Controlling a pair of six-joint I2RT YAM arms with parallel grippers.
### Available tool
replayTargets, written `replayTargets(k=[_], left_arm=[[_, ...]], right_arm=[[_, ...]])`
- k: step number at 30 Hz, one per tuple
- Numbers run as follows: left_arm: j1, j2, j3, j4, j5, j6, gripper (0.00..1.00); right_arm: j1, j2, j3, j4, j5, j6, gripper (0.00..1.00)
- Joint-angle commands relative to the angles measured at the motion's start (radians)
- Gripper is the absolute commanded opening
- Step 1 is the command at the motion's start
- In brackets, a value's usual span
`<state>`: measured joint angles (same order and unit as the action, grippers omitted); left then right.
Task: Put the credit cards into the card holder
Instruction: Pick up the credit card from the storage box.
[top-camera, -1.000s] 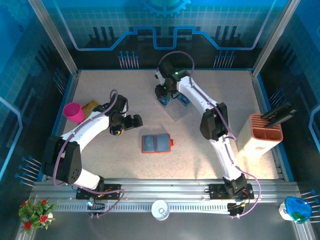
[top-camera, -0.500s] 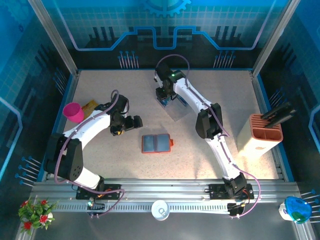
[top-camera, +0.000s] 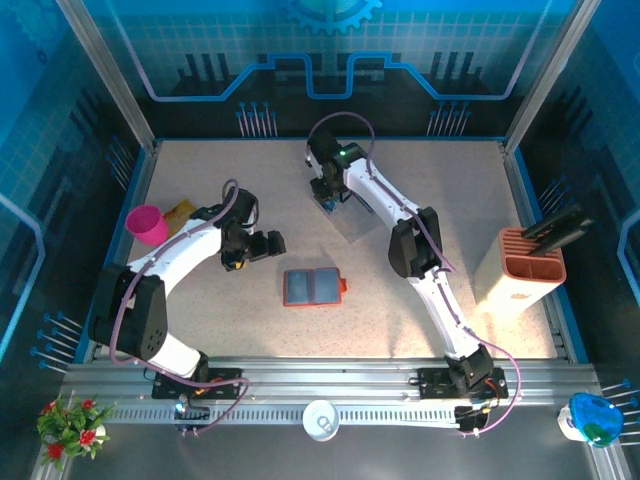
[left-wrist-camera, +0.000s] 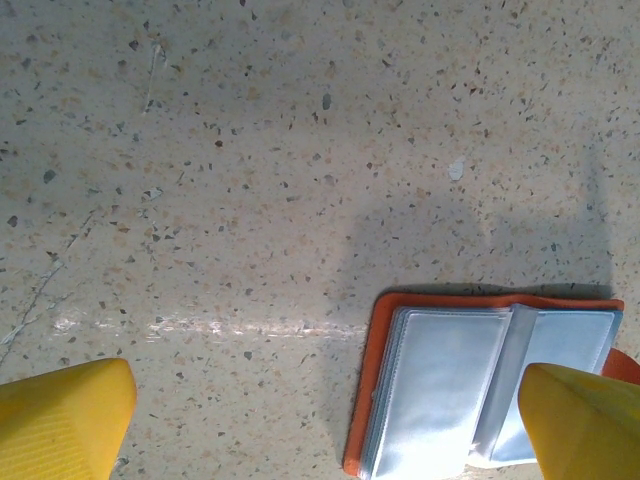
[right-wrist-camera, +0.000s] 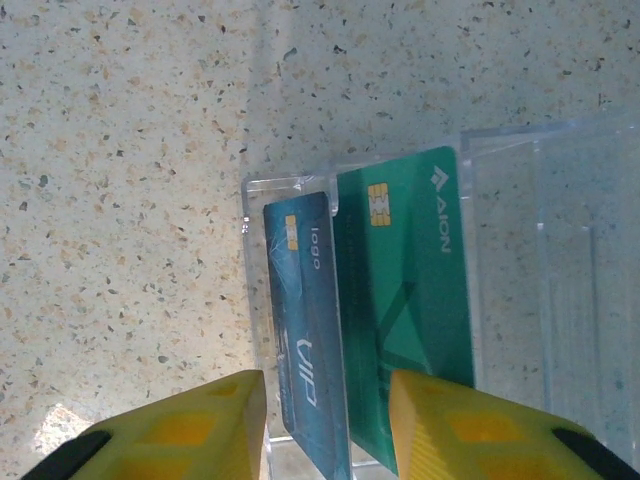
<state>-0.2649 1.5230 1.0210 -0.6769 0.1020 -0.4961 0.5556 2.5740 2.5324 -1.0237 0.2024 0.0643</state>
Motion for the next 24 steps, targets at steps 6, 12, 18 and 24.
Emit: replayTargets(k=[6,12,18,24], left_arm=[[-0.006,0.016,0.033,-0.027,-0.008,0.001,0.99],[-0.007,0.014,0.025,-0.025,-0.01,0.001,0.99],[-0.006,0.012,0.02,-0.025,-0.01,0.002,0.99],[-0.006,0.009,0.016,-0.021,-0.007,0.002,0.99]], right_arm=[[0.023,0.061,0.017,-0.032,-0.015,-0.023,0.34],[0.024,0.061,0.016,-0.03,-0.018,-0.024,0.29],[0.025,0.057,0.017,-0.033,-0.026,-0.016,0.22],[0.024,0.036,0.019,-0.026,-0.025,-0.008,0.26]])
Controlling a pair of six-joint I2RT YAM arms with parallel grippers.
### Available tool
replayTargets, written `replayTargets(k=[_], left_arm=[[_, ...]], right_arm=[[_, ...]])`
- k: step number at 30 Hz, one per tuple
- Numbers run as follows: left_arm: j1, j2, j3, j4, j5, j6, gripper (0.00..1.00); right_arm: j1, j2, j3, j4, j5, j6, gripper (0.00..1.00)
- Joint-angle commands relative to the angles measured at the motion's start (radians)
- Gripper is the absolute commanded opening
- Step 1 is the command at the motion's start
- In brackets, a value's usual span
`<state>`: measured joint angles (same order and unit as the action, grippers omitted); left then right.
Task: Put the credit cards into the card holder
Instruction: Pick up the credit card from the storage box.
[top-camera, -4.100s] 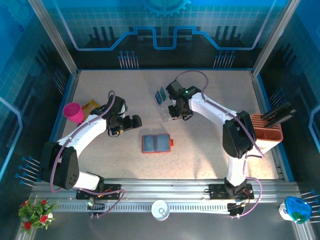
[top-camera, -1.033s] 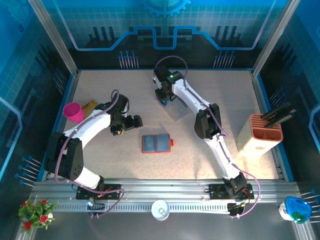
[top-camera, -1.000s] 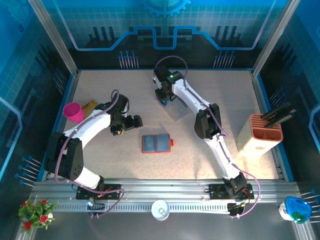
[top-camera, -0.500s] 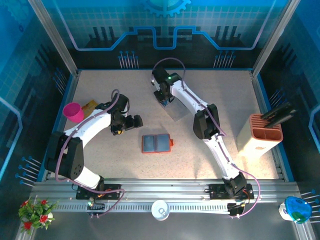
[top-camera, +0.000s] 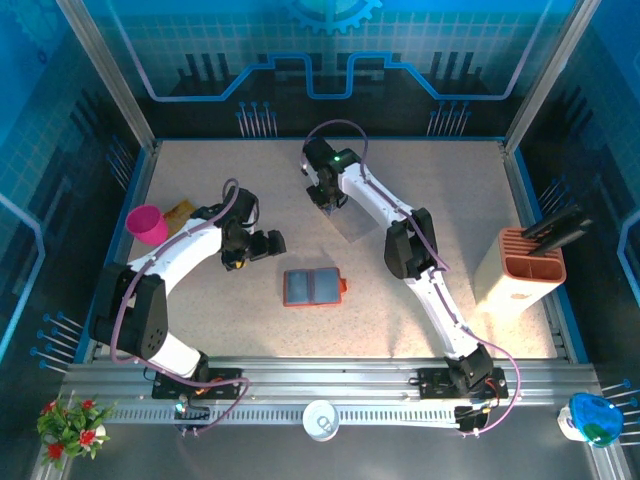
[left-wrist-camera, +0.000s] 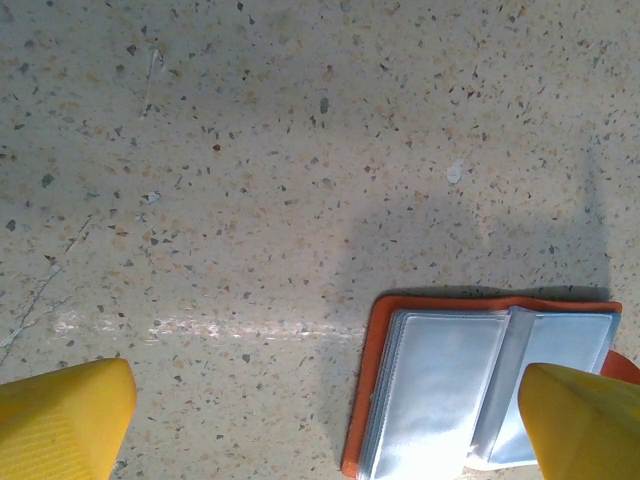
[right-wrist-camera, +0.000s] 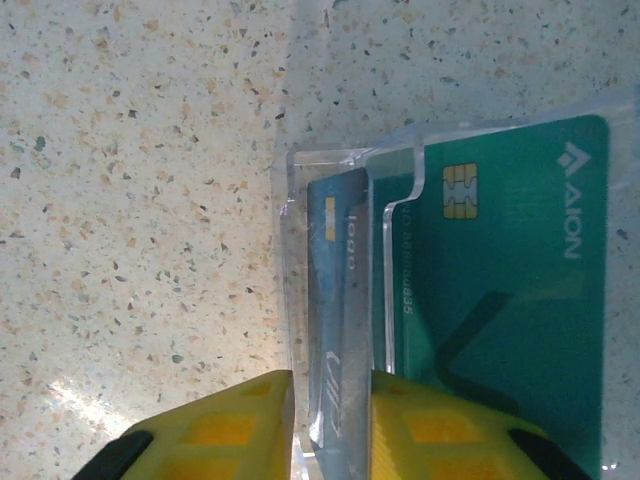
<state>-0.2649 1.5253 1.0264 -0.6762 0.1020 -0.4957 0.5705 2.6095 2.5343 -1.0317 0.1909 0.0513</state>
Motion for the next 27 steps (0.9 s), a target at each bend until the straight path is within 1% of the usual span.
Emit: replayTargets(k=[1,27], left_arm=[[-0.006,0.007,0.011,-0.022,-0.006,0.002,0.99],[-0.007,-0.001,0.003,-0.016,-0.002,-0.003,0.99]], right_arm=[[0.008,-0.002,0.018,-0.018,-0.013,0.007,0.27],[-0.005,-0.022,0.037,-0.006,-0.008,0.037,0.25]])
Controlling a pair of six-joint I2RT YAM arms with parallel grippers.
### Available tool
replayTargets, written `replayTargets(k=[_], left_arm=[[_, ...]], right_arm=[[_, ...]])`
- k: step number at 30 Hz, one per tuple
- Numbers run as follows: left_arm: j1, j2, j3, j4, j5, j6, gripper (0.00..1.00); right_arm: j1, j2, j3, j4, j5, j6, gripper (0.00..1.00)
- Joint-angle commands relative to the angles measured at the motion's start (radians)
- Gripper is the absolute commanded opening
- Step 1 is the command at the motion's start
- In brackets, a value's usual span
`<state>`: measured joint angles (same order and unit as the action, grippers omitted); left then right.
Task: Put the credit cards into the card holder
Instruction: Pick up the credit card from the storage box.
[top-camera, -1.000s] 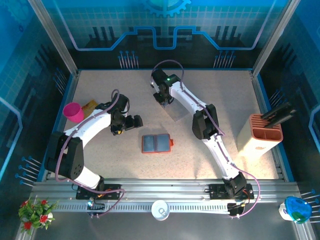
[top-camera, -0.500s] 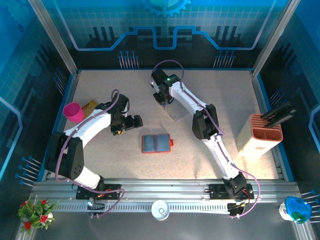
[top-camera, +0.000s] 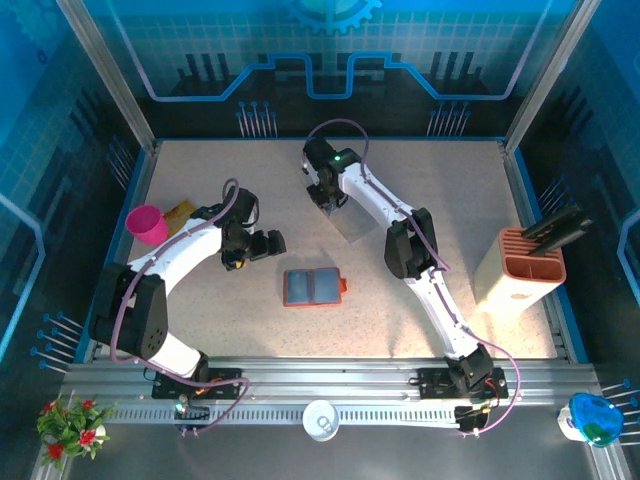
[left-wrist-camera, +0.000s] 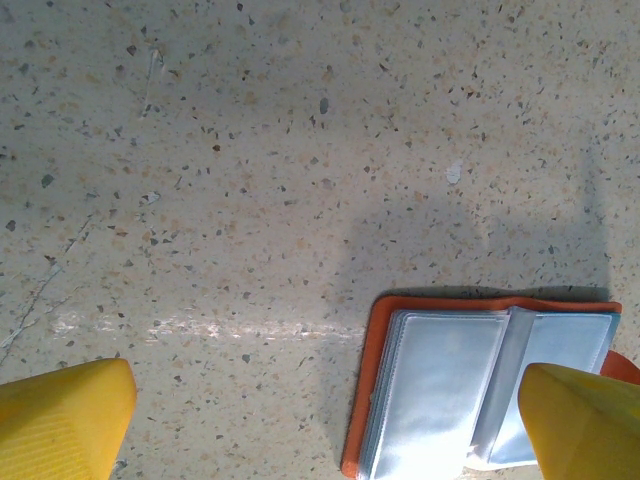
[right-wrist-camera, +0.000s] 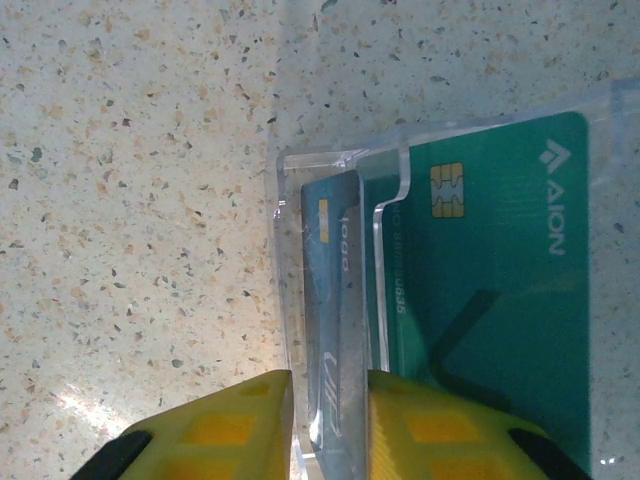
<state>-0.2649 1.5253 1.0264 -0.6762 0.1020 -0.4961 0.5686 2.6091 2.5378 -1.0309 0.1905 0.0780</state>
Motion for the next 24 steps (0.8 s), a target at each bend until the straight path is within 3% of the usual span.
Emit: replayTargets(k=[1,17,24], left_arm=[[-0.006,0.0,0.003,-0.016,-0.001,-0.002,0.99],[-0.007,-0.013,-0.008,-0.016,0.0,-0.006,0.99],[-0.008,-0.02,-0.014,-0.014,0.003,-0.006,0.99]], right_arm=[[-0.003,-0.024,0.033,-0.007,-0.007,0.011,0.24],[-0.003,-0.035,0.033,-0.005,-0.019,0.015,0.2],[-0.002,-0.059,0.036,-0.002,-0.029,0.009,0.07]])
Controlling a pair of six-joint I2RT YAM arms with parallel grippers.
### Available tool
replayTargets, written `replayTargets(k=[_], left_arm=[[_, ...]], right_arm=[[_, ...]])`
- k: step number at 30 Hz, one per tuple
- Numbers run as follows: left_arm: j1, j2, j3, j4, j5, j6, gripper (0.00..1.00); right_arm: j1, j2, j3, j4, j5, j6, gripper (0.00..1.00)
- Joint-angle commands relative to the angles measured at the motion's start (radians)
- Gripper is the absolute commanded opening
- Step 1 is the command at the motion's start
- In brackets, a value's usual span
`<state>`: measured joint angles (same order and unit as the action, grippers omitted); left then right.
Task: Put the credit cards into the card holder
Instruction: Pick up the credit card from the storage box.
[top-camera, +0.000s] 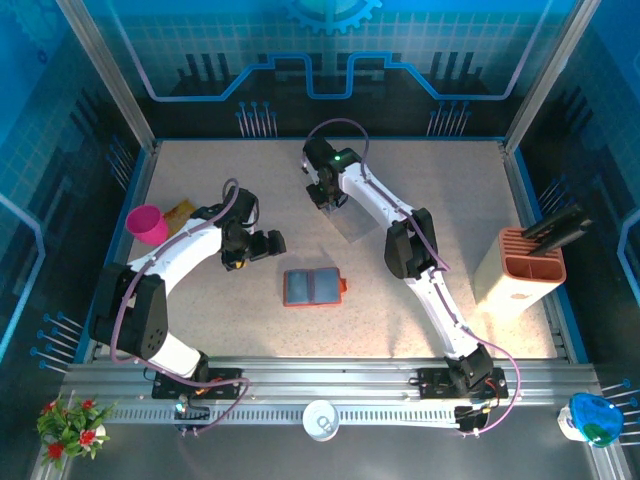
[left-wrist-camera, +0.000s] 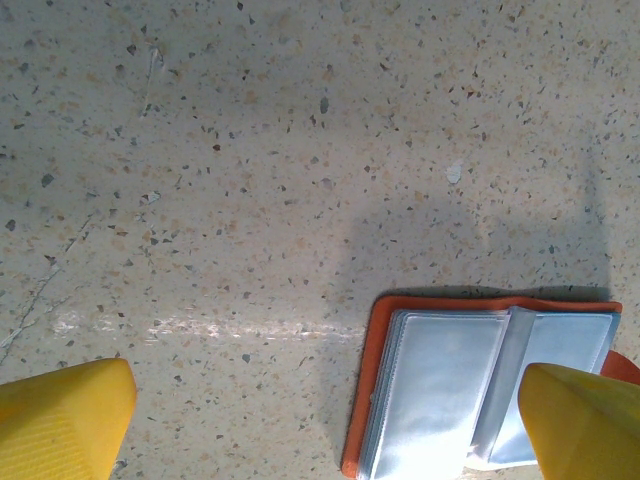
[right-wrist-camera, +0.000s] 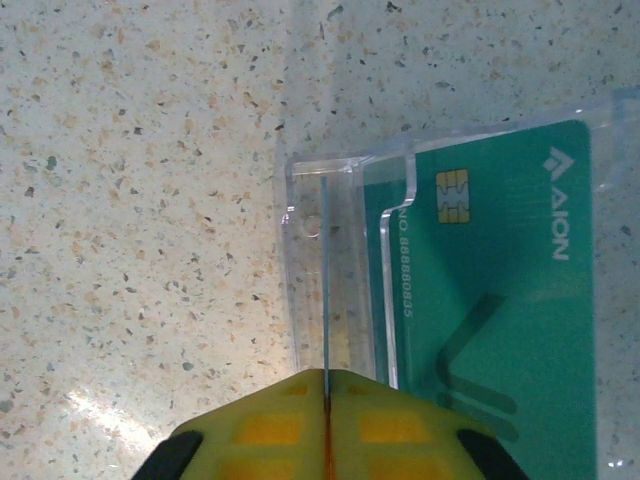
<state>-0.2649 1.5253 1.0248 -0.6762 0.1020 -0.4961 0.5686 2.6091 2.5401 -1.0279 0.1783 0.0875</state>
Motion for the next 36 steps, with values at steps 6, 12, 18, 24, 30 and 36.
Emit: replayTargets(k=[6,12,18,24,30,36], left_arm=[[-0.009,-0.031,-0.018,-0.014,0.005,-0.006,0.99],[-0.009,-0.05,-0.028,-0.016,0.007,0.002,0.99],[-0.01,-0.079,-0.048,-0.011,0.012,0.011,0.99],[-0.01,-0.103,-0.078,0.001,0.028,0.023,0.99],[-0.014,-0.12,-0.111,0.017,0.034,0.036,0.99],[-0.033,-0.113,-0.126,0.034,0.032,0.03,0.99]], right_arm=[[0.006,-0.097,0.034,-0.001,-0.019,-0.013,0.0],[0.025,-0.168,0.034,0.002,-0.027,-0.015,0.0],[0.057,-0.269,0.007,-0.006,-0.042,0.015,0.0],[0.071,-0.457,-0.201,0.057,-0.093,0.108,0.0],[0.07,-0.711,-0.579,0.245,-0.155,0.24,0.0],[0.072,-0.896,-0.887,0.388,-0.21,0.374,0.0]])
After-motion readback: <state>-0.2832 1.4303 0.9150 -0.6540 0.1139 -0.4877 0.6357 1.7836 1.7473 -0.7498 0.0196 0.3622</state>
